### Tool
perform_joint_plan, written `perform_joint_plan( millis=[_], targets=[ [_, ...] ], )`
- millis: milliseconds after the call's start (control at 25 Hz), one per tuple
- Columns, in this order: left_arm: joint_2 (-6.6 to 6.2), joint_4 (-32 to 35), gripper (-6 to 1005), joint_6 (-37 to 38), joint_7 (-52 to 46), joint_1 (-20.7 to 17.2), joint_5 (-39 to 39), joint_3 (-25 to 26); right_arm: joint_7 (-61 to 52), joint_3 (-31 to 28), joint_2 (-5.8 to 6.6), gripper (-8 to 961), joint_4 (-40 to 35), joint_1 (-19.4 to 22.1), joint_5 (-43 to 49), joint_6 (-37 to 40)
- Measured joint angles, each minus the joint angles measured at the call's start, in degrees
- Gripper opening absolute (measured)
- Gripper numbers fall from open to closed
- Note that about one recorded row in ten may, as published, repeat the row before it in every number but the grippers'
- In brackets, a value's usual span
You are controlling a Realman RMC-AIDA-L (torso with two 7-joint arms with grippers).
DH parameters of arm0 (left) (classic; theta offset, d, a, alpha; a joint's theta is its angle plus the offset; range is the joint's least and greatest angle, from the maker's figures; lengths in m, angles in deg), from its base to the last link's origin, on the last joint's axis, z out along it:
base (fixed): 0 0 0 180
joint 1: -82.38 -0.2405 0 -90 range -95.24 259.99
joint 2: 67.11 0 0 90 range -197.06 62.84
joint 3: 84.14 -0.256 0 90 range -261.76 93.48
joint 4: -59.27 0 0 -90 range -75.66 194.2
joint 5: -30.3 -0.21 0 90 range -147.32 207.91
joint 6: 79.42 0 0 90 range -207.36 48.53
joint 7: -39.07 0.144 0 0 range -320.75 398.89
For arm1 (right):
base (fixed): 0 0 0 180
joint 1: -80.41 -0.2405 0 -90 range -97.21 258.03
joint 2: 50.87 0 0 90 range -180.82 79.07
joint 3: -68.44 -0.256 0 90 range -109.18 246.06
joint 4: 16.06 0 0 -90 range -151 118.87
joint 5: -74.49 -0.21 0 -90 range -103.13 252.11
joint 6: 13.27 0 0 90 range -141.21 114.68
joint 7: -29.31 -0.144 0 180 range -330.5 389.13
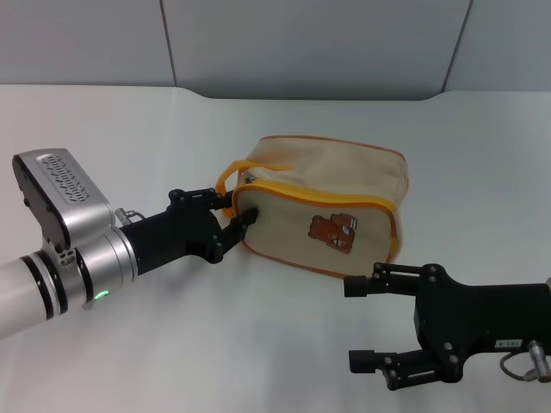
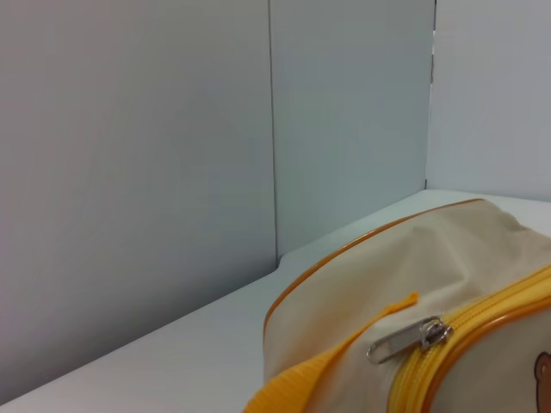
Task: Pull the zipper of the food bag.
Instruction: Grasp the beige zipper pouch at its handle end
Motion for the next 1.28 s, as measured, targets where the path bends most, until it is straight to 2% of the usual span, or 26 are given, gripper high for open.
perform_joint_plan(
  millis=[120, 560, 880, 1160, 1280],
  targets=[
    [0.01, 0.0, 354, 0.6, 0.0, -0.2, 0.1, 0.1, 0.0, 0.0, 0.00, 842, 0.0, 0.1, 0.0, 0.0],
    [0.02, -0.1, 266, 3.7, 0.4, -1.1, 0.2, 0.3, 0.0, -0.2, 0.00, 842, 0.0, 0.3, 0.0, 0.5],
    [0.12, -2.1, 99, 4.7, 5.8, -1.4, 2.8, 1.2, 0.5, -1.1, -0.03, 842, -0.3, 0.7, -0.6, 1.4],
    [0.04, -1.2, 83, 7.1, 8.0, -1.9, 3.0, 1.3, 0.7, -2.2, -0.07, 842, -0.5, 0.7, -0.6, 1.3],
    [-0.10, 0.7, 84, 9.1, 11.9, -3.0, 3.1, 1.5, 1.5, -7.2, -0.22, 842, -0.4, 0.8, -0.7, 1.5]
  ],
)
